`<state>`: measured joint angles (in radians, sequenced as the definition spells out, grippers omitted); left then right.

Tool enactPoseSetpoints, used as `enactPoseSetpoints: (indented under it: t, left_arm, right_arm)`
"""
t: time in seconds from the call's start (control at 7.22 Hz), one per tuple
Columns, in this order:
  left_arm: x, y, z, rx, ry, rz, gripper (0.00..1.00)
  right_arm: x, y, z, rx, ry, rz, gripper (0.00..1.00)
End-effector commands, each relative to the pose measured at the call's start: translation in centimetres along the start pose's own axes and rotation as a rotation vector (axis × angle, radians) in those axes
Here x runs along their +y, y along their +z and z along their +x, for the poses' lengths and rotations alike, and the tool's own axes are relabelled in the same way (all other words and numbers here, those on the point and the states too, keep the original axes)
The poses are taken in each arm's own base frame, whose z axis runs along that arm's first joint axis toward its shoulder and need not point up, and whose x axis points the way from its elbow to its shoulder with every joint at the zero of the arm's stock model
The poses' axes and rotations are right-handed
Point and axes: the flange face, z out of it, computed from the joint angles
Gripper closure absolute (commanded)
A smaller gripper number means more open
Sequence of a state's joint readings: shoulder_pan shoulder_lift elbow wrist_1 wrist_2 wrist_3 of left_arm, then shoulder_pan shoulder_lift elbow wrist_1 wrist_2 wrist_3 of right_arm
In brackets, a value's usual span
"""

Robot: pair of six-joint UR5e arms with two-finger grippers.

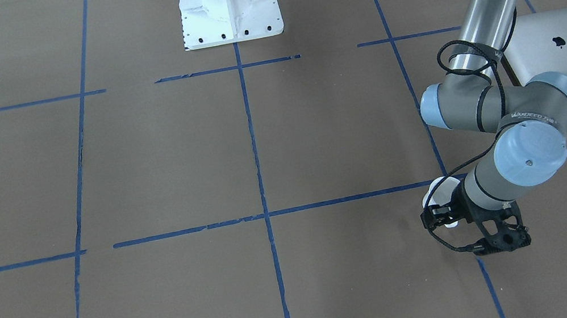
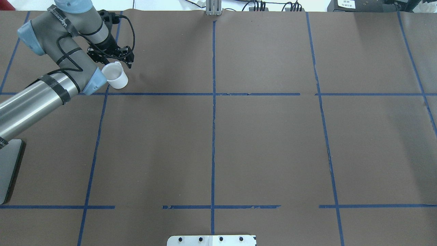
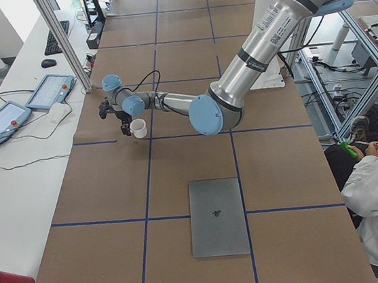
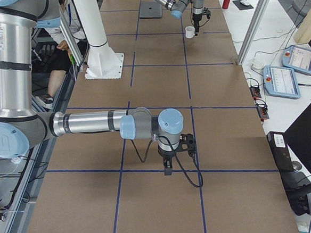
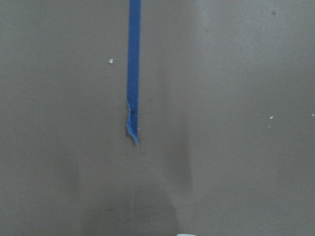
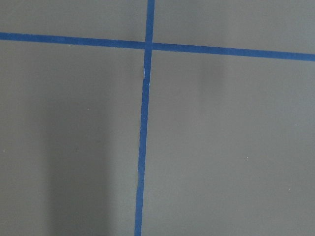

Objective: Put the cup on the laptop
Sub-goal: 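Close the left gripper around the white cup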

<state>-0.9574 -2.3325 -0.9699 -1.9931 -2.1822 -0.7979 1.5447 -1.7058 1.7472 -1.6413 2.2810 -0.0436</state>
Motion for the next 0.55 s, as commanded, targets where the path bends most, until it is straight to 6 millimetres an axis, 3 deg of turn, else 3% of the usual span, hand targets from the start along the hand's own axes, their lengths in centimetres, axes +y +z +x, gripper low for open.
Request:
enactPoseSetpoints:
  t: [0.0,0.42]
  left_arm:
    - [0.2,0.4,0.5,0.001,0.003,-0.018,1.00]
    - [-1.7,-2.9,-0.9,0.017,-0.042,-0.021,1.00]
  right_arm:
    - [0.0,0.0,0.0,0.000,-0.001,0.000,0.00]
    - [0.0,0.0,0.0,0.000,0.001,0.000,0.00]
